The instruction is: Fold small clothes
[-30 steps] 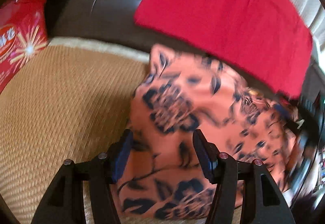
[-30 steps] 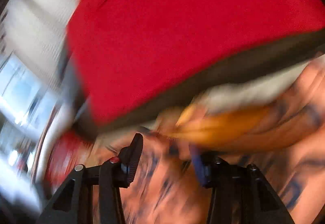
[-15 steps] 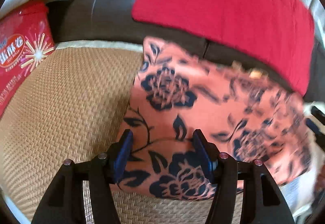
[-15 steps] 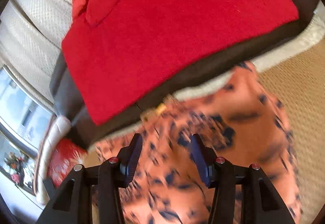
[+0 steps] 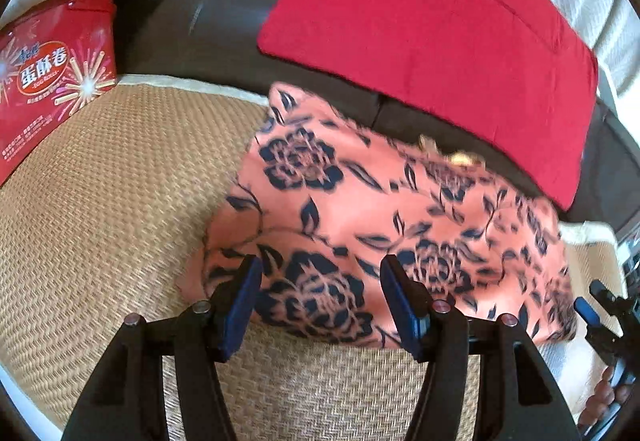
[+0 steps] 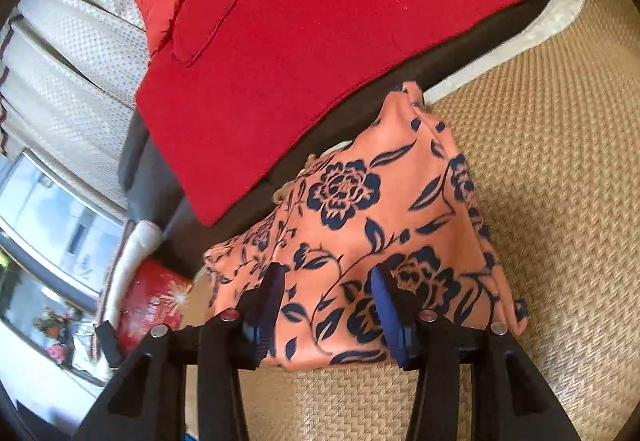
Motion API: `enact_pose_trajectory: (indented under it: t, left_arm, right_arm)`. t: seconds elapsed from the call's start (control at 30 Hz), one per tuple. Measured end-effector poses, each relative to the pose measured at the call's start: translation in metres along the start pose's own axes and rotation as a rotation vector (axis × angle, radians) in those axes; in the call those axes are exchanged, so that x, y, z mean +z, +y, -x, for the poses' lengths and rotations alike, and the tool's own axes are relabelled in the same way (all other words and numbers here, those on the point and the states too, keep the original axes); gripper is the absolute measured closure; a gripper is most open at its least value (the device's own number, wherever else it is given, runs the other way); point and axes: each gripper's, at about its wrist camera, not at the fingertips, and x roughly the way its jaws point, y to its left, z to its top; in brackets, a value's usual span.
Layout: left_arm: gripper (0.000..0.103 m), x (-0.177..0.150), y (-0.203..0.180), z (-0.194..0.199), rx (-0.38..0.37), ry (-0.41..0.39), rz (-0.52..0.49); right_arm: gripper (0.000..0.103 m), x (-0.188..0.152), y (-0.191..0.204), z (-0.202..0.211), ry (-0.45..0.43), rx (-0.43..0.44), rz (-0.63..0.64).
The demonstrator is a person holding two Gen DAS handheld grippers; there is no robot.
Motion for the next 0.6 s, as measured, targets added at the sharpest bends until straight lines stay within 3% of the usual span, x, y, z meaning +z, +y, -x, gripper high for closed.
enact_pose_trajectory:
  t: [0.13, 0.2, 0.27, 0.33, 0.6]
  left_arm:
    - [0.041, -0.006, -0.001, -0.041, 0.074, 0.112, -0.012]
    - [0.040, -0.004, -0.003, -0.036, 0.070, 0.099, -0.008]
    - [0.040, -0.002, 0.000, -0.027, 0.018, 0.078, 0.023]
    - [0.040, -0.001, 0.013, -0.016, -0.012, 0.065, 0.085]
    - [0.038, -0.035, 0.061, 0.009, -0.096, 0.082, 0.357]
  right_arm:
    - [0.058, -0.007, -0.030, -0.035, 0.158, -0.093, -0.111]
    - [0.058, -0.004, -0.031, -0.031, 0.141, -0.059, -0.123]
    - [0.055, -0.001, -0.028, -0.014, 0.099, -0.028, -0.103]
    - [0.049, -0.001, -0.032, -0.001, 0.080, -0.004, -0.121]
    - [0.048, -0.015, -0.060, 0.035, 0.065, 0.022, -0.226]
